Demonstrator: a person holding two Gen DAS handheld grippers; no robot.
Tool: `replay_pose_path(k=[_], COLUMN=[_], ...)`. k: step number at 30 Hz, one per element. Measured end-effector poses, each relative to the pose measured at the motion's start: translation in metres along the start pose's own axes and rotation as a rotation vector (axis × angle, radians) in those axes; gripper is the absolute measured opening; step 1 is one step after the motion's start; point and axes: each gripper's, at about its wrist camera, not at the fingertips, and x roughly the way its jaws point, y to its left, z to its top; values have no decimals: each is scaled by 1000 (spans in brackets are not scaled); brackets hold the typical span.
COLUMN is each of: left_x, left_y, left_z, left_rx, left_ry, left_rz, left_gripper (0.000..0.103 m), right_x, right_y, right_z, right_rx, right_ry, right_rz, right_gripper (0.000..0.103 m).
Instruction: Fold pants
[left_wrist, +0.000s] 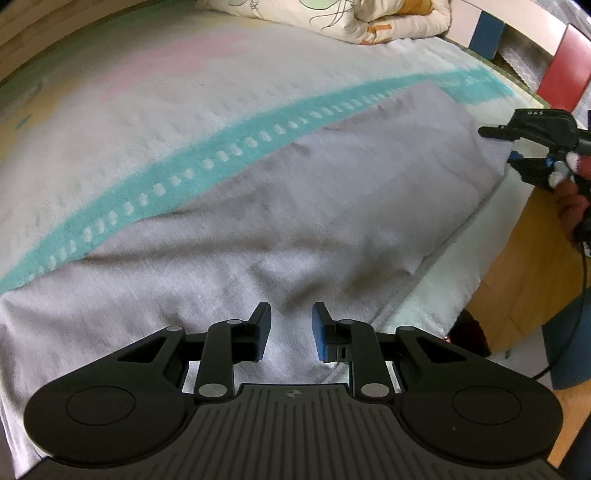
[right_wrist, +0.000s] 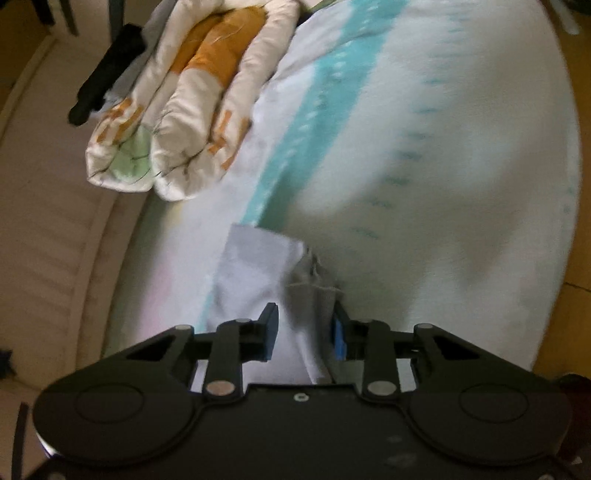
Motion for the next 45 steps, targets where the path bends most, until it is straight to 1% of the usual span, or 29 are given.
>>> replay_pose_path(k=[2,5,10,11,12,13,15,21,23,25,28,31,36,39,40,43,45], left_x=[1,0,2,2,4,5,7,13,17,24,40,43,45,40,38,28,17], left_y=[1,4,7,6,5,4,2,-7,-8,-11,-19,-33,-45,-48,-49,-51,-42], left_z=[-1,-2,3,5,6,9,15,35,38,39,35,34,34,29,26,14,7], left_rx=[-5,-10,-45,-46,-47,-49,-59,-86,-93,-91,-61,18,48,66,73,111,98], left_ry=[3,4,-7,-12,-14,-16,-24,-90,-95,-71,-9,-31,-38,-28,-16,6,-1], left_rz=[4,9,-5,-1,4,10,13,10,7,-3,-36,5,22,-11,-32,-64,-72], left_gripper=[23,23,23,23,23,23,23,23,23,23,23,23,23,23,23,23,23], right_x=[4,3,12,14,15,15,12,-7,-9,-10,-10,-13,-20,-29,-31,-35,-35], right_y=[1,-1,0,2,4,8,20,52,61,68,74,77,98,118,125,150,166], right_z=[-1,0,5,6,6,6,5,7,8,8,9,9,6,0,-2,-13,-23], right_rx=[0,14,-13,-19,-33,-62,-114,-142,-164,-174,-181,-177,-222,-265,-281,-328,-353], right_ry=[0,-15,-20,-18,-14,-3,-11,-49,-50,-45,-35,-34,-40,-43,-42,-27,-4], right_rz=[-15,-12,-10,-9,-21,-49,-73,27,42,60,61,70,95,125,133,163,186], right_gripper=[33,33,32,30,13,11,11,11,11,11,11,11,11,11,11,11,11])
